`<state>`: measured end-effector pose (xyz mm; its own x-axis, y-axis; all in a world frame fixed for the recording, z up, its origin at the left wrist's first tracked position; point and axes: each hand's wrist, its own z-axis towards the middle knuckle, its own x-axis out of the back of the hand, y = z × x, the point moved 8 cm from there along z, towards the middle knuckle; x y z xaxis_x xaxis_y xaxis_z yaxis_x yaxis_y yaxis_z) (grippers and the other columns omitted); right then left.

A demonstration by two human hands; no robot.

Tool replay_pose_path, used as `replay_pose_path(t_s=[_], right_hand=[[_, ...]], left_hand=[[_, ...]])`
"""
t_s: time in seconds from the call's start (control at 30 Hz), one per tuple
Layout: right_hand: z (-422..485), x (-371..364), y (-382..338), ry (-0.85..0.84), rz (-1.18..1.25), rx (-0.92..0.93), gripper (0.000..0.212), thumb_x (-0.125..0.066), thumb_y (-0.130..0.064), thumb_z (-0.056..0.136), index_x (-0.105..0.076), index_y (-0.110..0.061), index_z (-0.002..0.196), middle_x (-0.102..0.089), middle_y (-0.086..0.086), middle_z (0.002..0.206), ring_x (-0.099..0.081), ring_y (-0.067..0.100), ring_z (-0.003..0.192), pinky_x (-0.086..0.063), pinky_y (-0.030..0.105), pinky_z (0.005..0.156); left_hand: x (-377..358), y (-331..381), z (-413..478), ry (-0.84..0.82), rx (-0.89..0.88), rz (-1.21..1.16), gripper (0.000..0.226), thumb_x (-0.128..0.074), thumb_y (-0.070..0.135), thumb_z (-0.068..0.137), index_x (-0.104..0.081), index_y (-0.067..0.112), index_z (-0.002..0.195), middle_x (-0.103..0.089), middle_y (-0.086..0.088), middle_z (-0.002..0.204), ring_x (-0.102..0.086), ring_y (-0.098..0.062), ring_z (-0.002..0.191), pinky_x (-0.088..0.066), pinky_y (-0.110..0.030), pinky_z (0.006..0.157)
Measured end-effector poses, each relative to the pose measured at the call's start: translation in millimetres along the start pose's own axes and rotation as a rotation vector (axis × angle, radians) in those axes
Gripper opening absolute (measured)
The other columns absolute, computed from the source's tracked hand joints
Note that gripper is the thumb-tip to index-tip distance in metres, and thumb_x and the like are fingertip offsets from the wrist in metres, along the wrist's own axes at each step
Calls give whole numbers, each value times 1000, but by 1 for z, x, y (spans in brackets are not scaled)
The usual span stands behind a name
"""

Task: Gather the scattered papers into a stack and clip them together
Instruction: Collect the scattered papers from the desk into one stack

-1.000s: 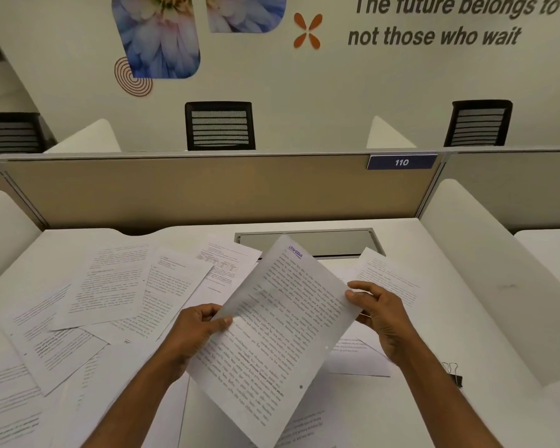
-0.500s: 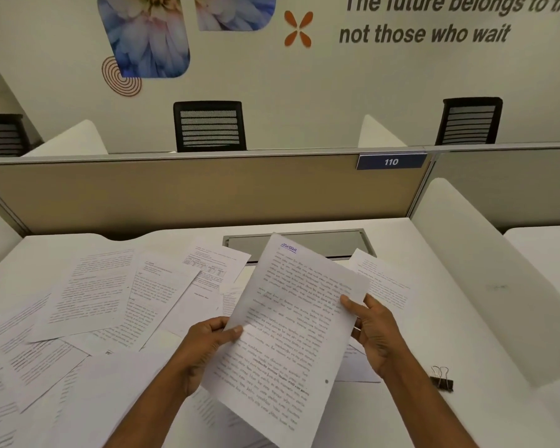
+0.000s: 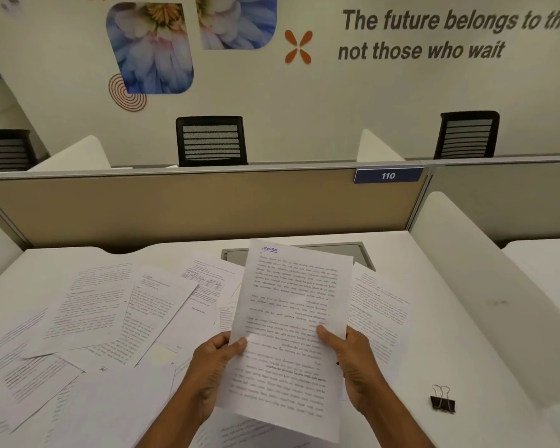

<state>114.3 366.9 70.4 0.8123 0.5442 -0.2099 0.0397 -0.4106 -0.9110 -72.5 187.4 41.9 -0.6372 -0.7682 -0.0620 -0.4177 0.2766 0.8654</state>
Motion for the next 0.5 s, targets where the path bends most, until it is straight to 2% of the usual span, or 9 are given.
replay_pose_path(t_s=[0.1, 0.17, 0.37, 0.5], right_hand=[[2, 0, -4, -20, -52, -9, 27, -72, -19, 94, -71, -18, 121, -82, 3, 105, -80, 26, 93, -63, 50, 84], [3, -1, -7, -34, -73, -13, 27, -72, -20, 94, -71, -18, 121, -82, 3, 105, -80, 27, 92, -63, 52, 86], [3, -8, -20, -76, -145, -3, 25, -70, -21, 96, -70, -17, 121, -82, 2, 104, -80, 26, 91, -65, 42, 76], [1, -11, -27, -93, -104, 4, 23, -71, -19, 95, -71, -17, 118, -82, 5, 104, -80, 27, 92, -65, 38, 71]], left_hand=[[-1, 6, -2, -22, -8, -21, 20, -72, 15, 91, -77, 12, 111, -81, -10, 107, -77, -33, 100, -60, -47, 89], [-3, 12, -2, -44, -17, -23, 21, -71, 15, 92, -76, 13, 112, -81, -9, 109, -76, -32, 102, -60, -47, 92], [-14, 35, -2, -84, -78, 5, 28, -70, 23, 94, -71, 18, 121, -81, -5, 110, -77, -31, 99, -61, -54, 91], [-18, 42, -2, -85, -102, -20, 28, -69, 21, 95, -70, 17, 122, -81, -9, 110, -77, -35, 98, -60, -58, 89]])
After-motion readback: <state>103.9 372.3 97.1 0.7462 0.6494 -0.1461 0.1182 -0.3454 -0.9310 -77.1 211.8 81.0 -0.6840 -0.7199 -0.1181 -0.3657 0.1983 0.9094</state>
